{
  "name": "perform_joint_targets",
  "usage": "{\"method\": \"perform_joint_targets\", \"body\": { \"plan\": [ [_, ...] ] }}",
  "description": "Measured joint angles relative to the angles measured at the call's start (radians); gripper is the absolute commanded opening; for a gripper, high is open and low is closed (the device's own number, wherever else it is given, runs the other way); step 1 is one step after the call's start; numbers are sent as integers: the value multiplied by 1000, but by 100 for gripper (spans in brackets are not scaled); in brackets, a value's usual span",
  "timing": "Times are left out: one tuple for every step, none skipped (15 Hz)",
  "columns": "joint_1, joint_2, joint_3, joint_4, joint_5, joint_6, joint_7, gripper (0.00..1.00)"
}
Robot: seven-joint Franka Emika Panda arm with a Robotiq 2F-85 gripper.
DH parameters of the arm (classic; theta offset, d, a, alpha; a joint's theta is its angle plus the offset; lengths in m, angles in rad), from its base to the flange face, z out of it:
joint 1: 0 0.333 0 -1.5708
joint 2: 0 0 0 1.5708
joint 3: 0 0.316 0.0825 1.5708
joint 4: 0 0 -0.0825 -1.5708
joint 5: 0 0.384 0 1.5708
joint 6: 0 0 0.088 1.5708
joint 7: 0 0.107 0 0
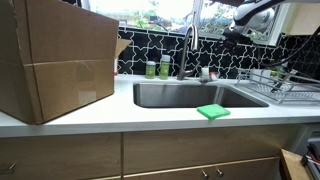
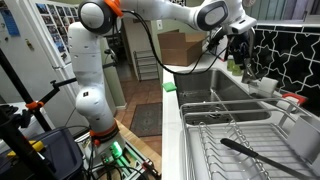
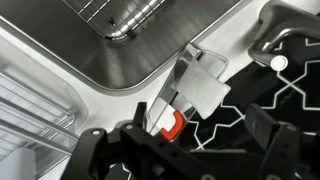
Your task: Put the white sponge on the edge of the sink then put the green sponge in the sponge holder
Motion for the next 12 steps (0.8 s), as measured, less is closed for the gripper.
{"method": "perform_joint_targets", "body": {
  "plan": [
    [-4,33,-4,30,33,11,27,100],
    [-7,68,-7,61,61,18,59,100],
    [-12,104,-8,94,92,19,94,100],
    [-16,138,-7,123,121,19,118,100],
    [-20,170,-7,152,142,19,135,100],
    [-25,199,-7,179,150,19,145,100],
    [-30,226,-7,206,150,19,153,100],
    [-36,251,-7,231,151,18,154,100],
    [-43,274,-7,255,151,18,154,100],
    [-50,294,-7,279,151,13,153,100],
    [-57,314,-7,303,151,5,153,100],
    [-64,332,-5,325,151,-8,153,100]
  ]
}}
